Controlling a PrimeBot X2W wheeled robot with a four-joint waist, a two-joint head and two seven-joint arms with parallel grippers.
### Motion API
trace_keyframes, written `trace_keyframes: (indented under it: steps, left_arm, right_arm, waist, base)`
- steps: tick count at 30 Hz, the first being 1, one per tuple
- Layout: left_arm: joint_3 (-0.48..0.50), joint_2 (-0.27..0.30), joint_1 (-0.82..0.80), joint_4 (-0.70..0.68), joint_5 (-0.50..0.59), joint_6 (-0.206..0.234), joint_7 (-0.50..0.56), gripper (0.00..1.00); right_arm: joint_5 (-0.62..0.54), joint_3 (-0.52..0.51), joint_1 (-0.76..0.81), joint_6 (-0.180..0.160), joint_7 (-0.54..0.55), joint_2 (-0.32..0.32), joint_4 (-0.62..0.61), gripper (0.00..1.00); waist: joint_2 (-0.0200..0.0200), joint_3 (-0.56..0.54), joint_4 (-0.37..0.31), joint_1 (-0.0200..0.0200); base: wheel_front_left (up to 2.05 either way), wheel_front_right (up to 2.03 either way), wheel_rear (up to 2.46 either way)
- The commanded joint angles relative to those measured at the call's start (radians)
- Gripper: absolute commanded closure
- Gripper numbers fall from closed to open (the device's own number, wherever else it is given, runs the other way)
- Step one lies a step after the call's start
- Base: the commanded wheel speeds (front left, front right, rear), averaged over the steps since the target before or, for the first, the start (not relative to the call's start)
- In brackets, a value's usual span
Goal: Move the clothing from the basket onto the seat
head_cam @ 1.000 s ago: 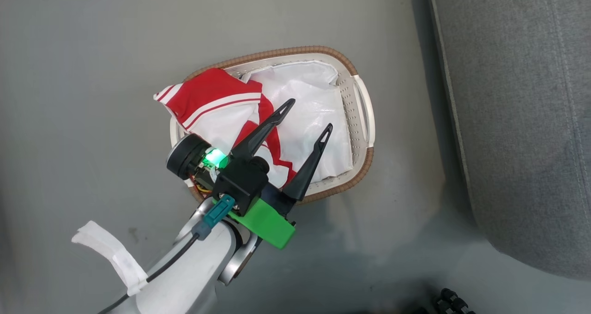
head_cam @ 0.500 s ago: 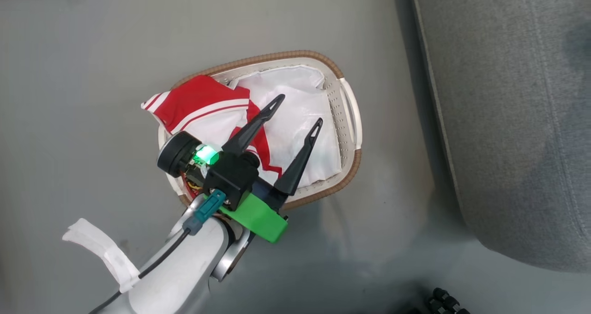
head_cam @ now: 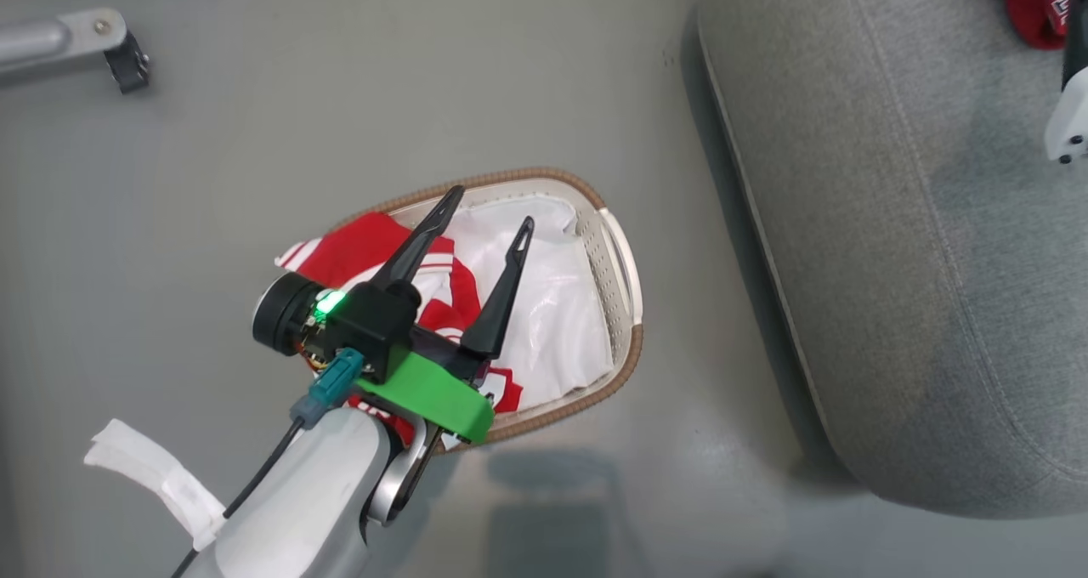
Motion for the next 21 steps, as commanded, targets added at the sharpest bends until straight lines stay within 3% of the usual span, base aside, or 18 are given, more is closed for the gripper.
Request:
trace_keyframes:
  steps: [1,6,14,21]
  left_arm:
    - [0.015,-0.002,0.025,0.011,-0.014,0.007,-0.005,0.0]
    - [0.082,-0.01,0.084,0.042,-0.039,0.02,-0.011,0.0]
    - [0.29,-0.027,0.225,0.018,-0.039,0.031,-0.01,0.0]
    - [0.444,-0.073,0.353,0.024,0.001,0.012,-0.011,0.0]
  right_arm:
    - [0.011,0.012,0.02,-0.001,-0.009,0.003,-0.008,0.0]
    - [0.045,0.059,0.046,-0.001,-0.019,0.031,-0.015,0.0]
    - [0.08,0.099,0.125,-0.001,-0.06,0.105,-0.043,0.0]
    - [0.084,0.059,0.277,-0.001,-0.069,0.208,-0.178,0.0]
  waist:
    - [0.0,-0.083,0.01,-0.0001]
    - [0.0,-0.174,0.035,-0.0001]
    - [0.0,-0.284,0.08,-0.0001]
    - [0.0,-0.356,0.113,-0.0001]
  base:
    - [0.0,0.0,0.0]
    - [0.0,0.0,0.0]
    - [0.0,0.0,0.0]
    - [0.0,0.0,0.0]
